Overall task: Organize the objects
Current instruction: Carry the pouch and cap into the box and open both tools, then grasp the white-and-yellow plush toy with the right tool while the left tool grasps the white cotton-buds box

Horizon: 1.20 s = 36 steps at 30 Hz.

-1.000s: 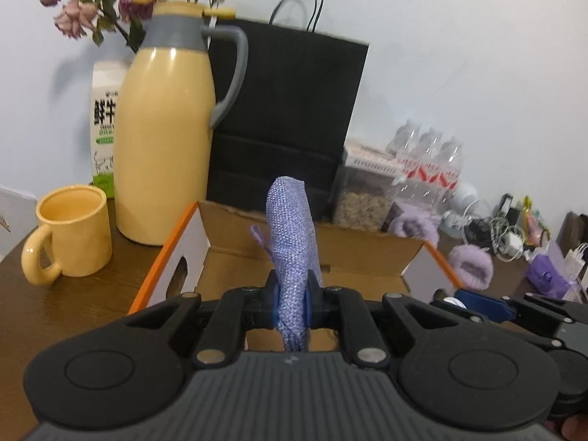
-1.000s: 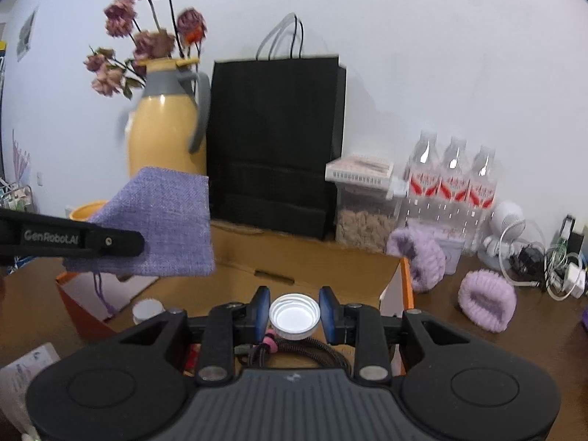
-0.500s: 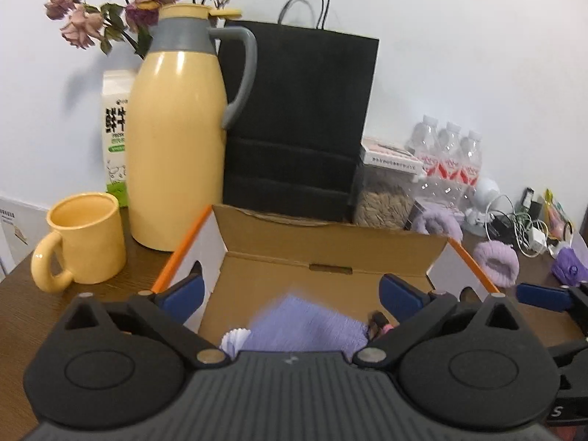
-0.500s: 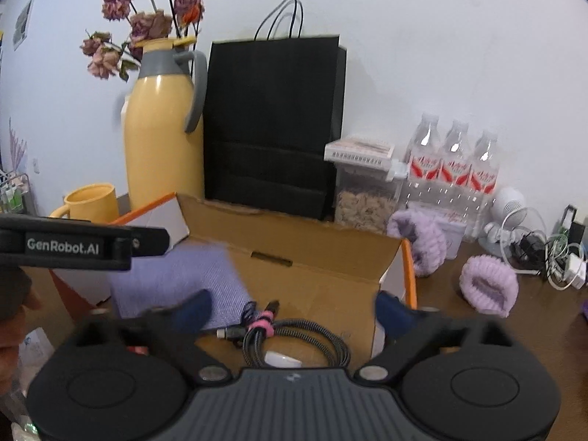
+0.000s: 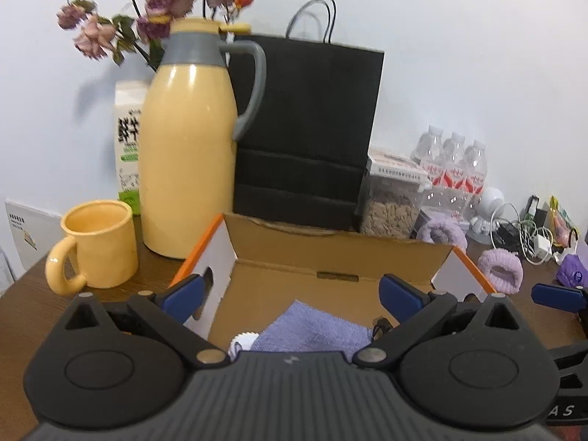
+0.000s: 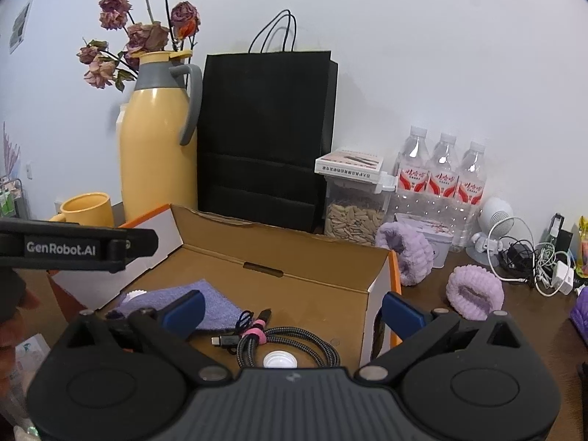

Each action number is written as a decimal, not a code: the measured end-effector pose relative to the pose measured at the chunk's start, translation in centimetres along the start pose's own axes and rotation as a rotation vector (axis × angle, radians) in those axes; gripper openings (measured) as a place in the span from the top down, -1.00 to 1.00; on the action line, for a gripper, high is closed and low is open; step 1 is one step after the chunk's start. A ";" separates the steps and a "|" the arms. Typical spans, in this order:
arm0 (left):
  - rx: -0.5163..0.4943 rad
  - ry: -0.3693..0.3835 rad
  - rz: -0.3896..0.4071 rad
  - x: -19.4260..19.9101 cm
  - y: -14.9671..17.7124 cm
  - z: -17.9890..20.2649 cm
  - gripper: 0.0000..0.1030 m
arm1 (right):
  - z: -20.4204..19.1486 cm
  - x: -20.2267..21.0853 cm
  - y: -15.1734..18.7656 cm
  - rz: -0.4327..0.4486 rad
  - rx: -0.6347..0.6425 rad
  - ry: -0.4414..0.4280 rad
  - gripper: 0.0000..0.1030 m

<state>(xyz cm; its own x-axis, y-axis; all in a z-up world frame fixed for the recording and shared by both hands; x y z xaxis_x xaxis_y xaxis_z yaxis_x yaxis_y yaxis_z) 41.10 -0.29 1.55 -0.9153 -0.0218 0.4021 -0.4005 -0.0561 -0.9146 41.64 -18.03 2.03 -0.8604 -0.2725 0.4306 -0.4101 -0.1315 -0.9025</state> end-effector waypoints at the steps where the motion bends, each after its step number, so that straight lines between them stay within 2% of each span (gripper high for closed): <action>1: 0.003 -0.021 0.019 0.5 0.0 -0.2 -1.00 | 0.0 0.4 0.0 0.007 0.002 0.001 -1.00; 3: 0.004 -0.049 0.051 1.6 0.1 -0.6 -1.00 | 0.0 1.2 -0.1 0.022 0.005 0.005 -1.00; 9: -0.014 -0.047 0.118 5.1 0.8 -1.2 -1.00 | 0.5 5.8 0.8 0.120 -0.011 0.036 -1.00; 16: -0.052 -0.048 0.132 8.5 3.2 -1.4 -1.00 | 0.2 9.6 2.8 0.177 -0.019 0.037 -1.00; 20: -0.057 -0.040 0.102 9.7 5.2 -2.0 -1.00 | -0.2 10.9 4.9 0.167 -0.019 0.037 -1.00; 27: -0.045 -0.025 0.093 11.7 7.4 -3.4 -1.00 | -0.2 11.7 9.3 0.085 -0.029 0.060 -1.00; 32: -0.029 -0.034 0.050 11.6 9.0 -4.2 -1.00 | -0.1 11.5 9.8 0.065 -0.061 0.046 -1.00; 36: -0.009 -0.046 0.045 11.6 9.2 -4.7 -1.00 | 0.4 10.5 10.0 0.040 -0.103 0.059 -0.97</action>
<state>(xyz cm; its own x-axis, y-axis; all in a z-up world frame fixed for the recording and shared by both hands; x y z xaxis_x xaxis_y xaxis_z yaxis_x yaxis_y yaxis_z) 26.63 3.68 -2.36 -0.9296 -0.0696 0.3619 -0.3595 -0.0449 -0.9321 28.65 -22.57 -2.47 -0.8919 -0.2187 0.3959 -0.4011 -0.0221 -0.9158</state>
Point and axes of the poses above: each gripper's, at about its wrist camera, not at the fingertips, and x roughly against the way its jaws point, z to its right, y to its underside, the point moved 9 cm from there along -x, roughly the way its jaws point, and after that the axes turned 5 degrees about -x, right-handed, at the moved point
